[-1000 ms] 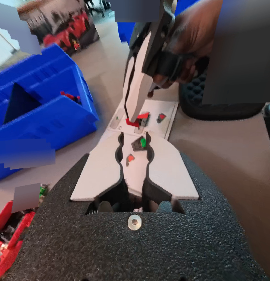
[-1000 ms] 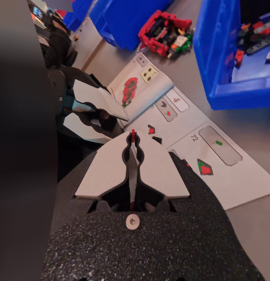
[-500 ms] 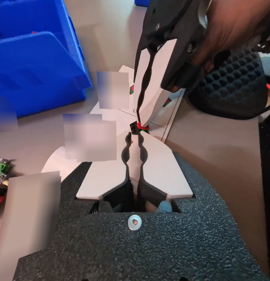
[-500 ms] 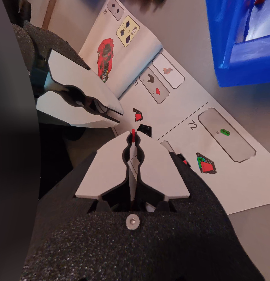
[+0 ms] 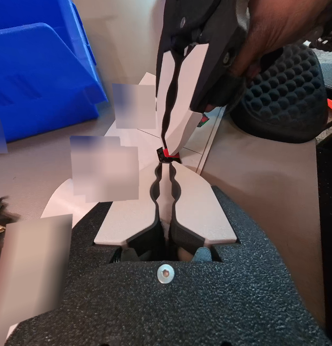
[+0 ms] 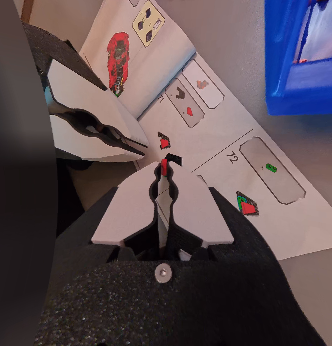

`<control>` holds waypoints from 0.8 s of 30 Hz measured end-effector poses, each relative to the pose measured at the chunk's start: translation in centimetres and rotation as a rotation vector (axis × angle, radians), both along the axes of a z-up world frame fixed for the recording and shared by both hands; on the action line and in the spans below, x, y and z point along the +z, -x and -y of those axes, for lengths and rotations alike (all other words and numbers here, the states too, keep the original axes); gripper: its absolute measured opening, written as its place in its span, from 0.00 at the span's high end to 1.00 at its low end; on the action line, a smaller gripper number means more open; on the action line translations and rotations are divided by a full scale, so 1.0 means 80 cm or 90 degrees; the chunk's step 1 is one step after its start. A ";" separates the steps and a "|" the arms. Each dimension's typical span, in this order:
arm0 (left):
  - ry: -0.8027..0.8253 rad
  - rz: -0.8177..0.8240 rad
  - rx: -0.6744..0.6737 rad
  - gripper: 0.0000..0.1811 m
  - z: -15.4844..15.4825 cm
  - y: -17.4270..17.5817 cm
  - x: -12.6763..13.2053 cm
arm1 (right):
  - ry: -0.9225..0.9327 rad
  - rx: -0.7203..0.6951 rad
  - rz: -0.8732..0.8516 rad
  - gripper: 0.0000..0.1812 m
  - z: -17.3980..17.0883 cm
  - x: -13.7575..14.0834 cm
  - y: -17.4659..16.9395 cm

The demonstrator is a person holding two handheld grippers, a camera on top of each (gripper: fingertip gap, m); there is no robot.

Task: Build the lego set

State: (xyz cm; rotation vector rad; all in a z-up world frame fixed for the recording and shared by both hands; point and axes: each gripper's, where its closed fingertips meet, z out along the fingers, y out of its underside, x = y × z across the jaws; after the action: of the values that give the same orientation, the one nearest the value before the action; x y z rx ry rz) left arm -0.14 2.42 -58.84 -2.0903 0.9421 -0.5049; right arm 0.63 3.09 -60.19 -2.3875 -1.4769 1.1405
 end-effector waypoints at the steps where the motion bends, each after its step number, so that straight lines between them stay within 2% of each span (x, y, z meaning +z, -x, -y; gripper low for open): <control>1: 0.001 0.000 -0.001 0.96 0.000 0.000 0.000 | -0.004 0.002 0.002 0.96 0.000 0.001 0.000; 5: 0.006 -0.003 -0.004 0.96 0.001 -0.001 -0.002 | -0.036 0.012 0.020 0.95 -0.002 -0.001 -0.001; 11: 0.015 -0.005 -0.002 0.97 0.000 -0.001 -0.004 | -0.013 0.014 0.001 0.98 0.003 0.006 0.003; 14: 0.025 -0.006 -0.003 0.97 0.001 -0.001 -0.007 | 0.020 0.004 -0.009 0.98 0.009 0.007 0.005; 24: 0.025 -0.045 -0.028 0.97 0.006 -0.005 -0.014 | 0.018 -0.037 -0.008 0.98 0.005 0.003 0.003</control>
State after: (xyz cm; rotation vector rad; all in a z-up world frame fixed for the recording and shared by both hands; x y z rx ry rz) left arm 0.28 1.95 -60.00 -2.1390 1.0282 -0.4797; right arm 0.37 2.65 -59.95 -2.4199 -1.3869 1.1703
